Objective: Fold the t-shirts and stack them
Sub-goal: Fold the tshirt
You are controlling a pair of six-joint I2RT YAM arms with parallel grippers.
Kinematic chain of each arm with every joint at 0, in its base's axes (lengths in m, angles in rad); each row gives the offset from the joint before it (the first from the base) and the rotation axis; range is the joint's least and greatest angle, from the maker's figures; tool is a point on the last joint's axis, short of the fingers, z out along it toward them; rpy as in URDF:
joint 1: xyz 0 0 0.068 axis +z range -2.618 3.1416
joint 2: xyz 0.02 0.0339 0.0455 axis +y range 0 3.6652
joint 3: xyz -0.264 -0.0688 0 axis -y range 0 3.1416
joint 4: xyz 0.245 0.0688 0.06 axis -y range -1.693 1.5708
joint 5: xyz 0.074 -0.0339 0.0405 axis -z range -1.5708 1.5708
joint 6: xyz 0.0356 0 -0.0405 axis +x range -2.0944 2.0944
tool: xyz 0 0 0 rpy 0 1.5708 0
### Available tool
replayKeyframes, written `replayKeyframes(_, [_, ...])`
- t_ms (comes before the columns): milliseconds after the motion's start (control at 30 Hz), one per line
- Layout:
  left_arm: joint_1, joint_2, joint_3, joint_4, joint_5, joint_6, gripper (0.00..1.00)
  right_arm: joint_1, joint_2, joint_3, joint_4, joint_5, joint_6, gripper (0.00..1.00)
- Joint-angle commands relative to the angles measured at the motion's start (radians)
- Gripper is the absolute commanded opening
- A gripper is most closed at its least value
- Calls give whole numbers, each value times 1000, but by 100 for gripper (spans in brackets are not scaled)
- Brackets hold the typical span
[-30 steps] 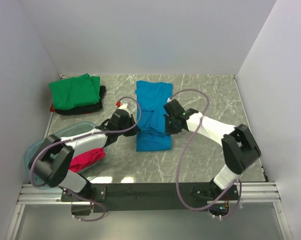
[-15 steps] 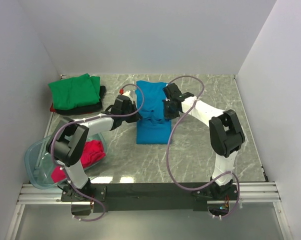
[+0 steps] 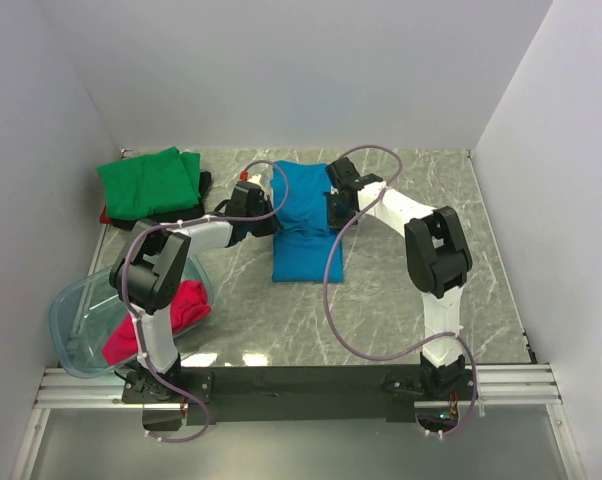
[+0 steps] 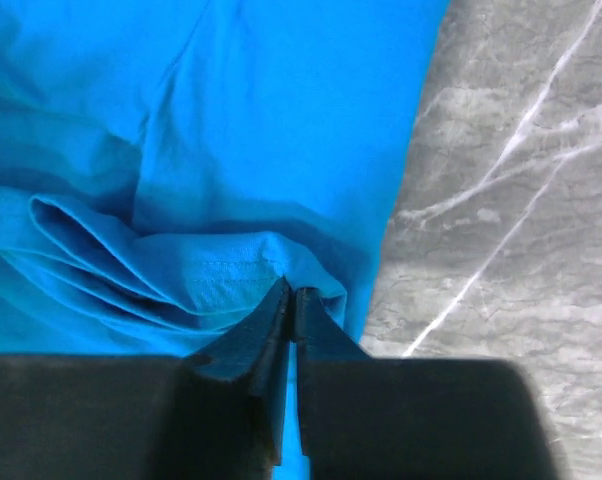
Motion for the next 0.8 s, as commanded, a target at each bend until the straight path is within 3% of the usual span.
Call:
replayKeyframes(0, [6, 7, 57, -14, -33, 5, 10, -20, -27, 37, 21, 17, -8, 12])
replayKeyframes(67, [6, -18, 59, -34, -86, -2, 27, -20, -53, 25, 23, 39, -2, 25])
replayKeyframes(100, [4, -31, 48, -36, -106, -5, 41, -23, -85, 21, 21, 63, -2, 31])
replayKeyframes(200, [-7, -104, 10, -30, -139, -11, 56, -22, -173, -22, 29, 96, 1, 36])
replayKeyframes(300, [-63, -183, -47, 3, -206, -8, 59, -20, -263, -96, 66, 65, 5, 37])
replayKeyframes(433, [-171, -243, -122, 79, -206, -15, 59, -11, -308, -156, 104, -94, 5, 38])
replayKeyframes(767, [-326, -148, -250, 280, -149, -98, 58, -7, -173, -116, 149, -309, -1, 38])
